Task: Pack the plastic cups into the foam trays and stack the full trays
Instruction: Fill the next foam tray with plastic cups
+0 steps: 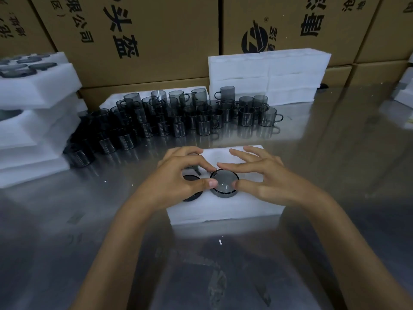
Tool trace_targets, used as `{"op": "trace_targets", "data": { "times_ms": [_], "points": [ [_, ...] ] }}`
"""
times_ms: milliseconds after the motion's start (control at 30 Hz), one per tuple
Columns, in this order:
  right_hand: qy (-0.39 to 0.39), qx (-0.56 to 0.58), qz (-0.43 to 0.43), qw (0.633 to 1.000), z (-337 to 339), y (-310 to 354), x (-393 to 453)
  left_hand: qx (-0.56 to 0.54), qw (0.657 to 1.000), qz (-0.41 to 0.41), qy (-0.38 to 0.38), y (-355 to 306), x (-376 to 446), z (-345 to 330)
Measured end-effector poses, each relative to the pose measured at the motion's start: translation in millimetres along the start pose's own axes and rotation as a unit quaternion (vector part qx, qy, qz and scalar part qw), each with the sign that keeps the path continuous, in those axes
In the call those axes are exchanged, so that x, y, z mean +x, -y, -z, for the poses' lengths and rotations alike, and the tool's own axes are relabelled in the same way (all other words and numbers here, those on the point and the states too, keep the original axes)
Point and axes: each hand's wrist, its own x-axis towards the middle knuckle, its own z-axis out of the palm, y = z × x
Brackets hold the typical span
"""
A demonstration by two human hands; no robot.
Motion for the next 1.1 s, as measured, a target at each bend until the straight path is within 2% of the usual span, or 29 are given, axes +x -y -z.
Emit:
{"op": "trace_targets", "data": {
  "times_ms": [100,267,333,433,567,700,833,900,1000,1100],
  "points": [
    [-0.005,-0.060,-0.008,0.998,-7.8,-3.0,4.4,0.026,0.999,0.021,0.012,3.0,1.8,-4.1],
    [-0.017,-0.037,-0.007,0.999,-8.9,-3.8,5.1,-0.016,0.999,0.029,0.027,9.1,2.9,-6.9],
    [-0.059,-0.003,-0.014,0.998,-9.7,-1.8,6.0,-0.063,0.997,0.031,0.028,11.5,4.2,-9.6],
    [-0.165,0.148,-0.036,0.974,-12.2,1.0,9.7,-0.071,0.997,0.023,-0.017,13.0,9.6,-15.5],
    [-0.237,0.275,-0.044,0.931,-19.4,8.7,15.9,-0.080,0.993,0.031,-0.075,17.4,13.0,-17.1],
    [-0.246,0.313,-0.057,0.916,-11.6,1.2,23.2,-0.071,0.991,0.043,-0.103,26.4,18.3,-13.4],
    [-0.253,0.236,-0.098,0.933,14.3,-13.1,68.7,-0.114,0.977,0.092,-0.153,42.9,31.3,-8.6],
    [-0.210,0.197,-0.125,0.949,24.7,-19.2,107.8,-0.234,0.948,0.138,-0.164,47.9,35.0,-13.9],
    [-0.104,0.103,-0.139,0.979,22.8,-20.3,164.2,-0.461,0.843,0.196,-0.194,57.6,37.8,-16.6],
    [-0.021,0.035,-0.156,0.987,5.2,-19.9,204.7,-0.516,0.810,0.200,-0.195,70.5,38.3,-11.3]
  ]
}}
